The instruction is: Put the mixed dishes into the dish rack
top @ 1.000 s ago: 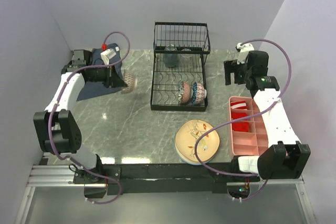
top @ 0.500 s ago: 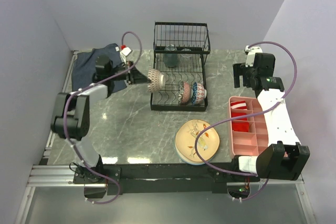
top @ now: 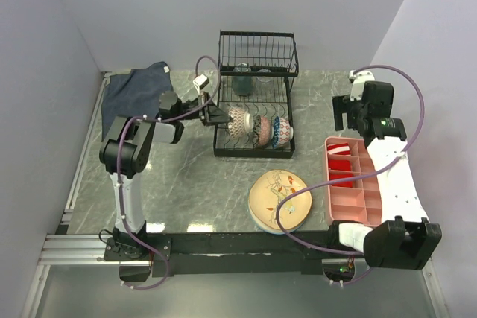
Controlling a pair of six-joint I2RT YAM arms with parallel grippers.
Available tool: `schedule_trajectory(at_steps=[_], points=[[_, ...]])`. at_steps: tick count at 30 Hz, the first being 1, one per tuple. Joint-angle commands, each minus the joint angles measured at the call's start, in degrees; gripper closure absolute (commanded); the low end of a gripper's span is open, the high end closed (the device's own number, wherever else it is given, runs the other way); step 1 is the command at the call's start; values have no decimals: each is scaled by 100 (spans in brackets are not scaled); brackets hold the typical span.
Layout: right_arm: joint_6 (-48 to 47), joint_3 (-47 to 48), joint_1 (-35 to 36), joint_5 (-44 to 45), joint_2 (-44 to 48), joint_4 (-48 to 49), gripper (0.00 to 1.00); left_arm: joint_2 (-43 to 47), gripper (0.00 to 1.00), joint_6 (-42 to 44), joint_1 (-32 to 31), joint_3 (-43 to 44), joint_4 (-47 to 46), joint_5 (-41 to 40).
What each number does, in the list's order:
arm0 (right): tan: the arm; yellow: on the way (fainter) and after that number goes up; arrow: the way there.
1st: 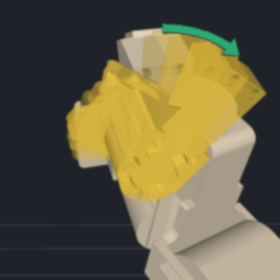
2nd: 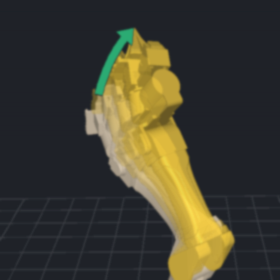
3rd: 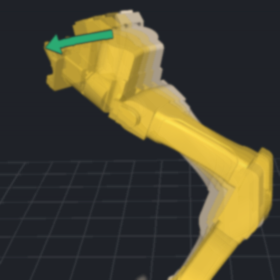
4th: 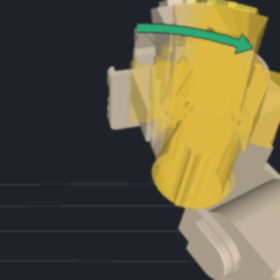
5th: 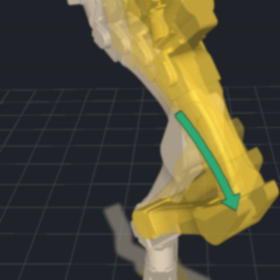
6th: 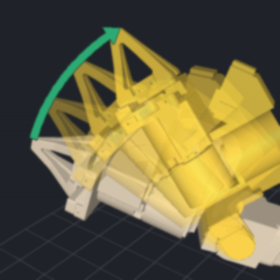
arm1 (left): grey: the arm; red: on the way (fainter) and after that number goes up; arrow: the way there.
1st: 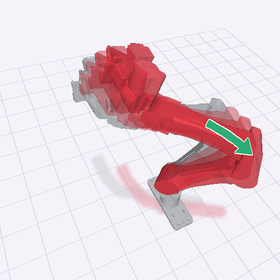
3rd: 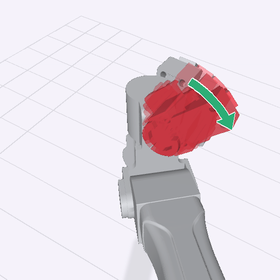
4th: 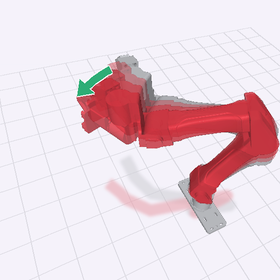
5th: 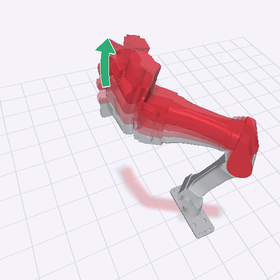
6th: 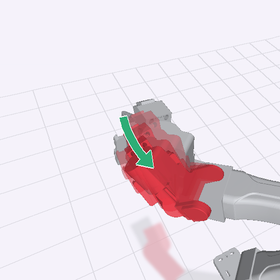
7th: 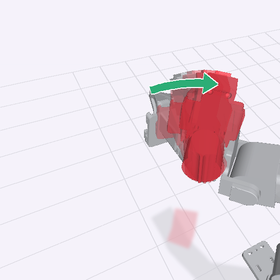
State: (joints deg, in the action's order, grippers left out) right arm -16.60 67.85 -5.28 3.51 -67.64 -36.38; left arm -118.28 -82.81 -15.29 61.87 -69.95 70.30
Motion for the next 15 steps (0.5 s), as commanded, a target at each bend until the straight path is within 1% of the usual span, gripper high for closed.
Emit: schedule_trajectory(at_steps=[1, 2, 3, 4, 6, 10, 15], points=[[-10, -246, -70, -26, 373, 0, 0, -46, 99, 351, -158, 344, -512, -315], [-1, -316, -87, -43, 417, -18, 0, -46, 99, 501, -167, 352, -232, -446], [8, -352, -96, -61, 479, -18, 0, -29, 99, 667, -176, 344, 267, -508], [25, -378, -122, -69, 506, -27, 0, -29, 99, 904, -185, 274, 402, -587], [69, -440, -131, -113, 550, -44, 0, -81, 99, 994, -202, 221, 561, -702], [96, -501, -175, -166, 638, -97, 0, -274, 99, 1056, -238, 168, 588, -808], [148, -624, -228, -228, 681, -132, 0, -634, 99, 1029, -474, 378, 553, -843]])
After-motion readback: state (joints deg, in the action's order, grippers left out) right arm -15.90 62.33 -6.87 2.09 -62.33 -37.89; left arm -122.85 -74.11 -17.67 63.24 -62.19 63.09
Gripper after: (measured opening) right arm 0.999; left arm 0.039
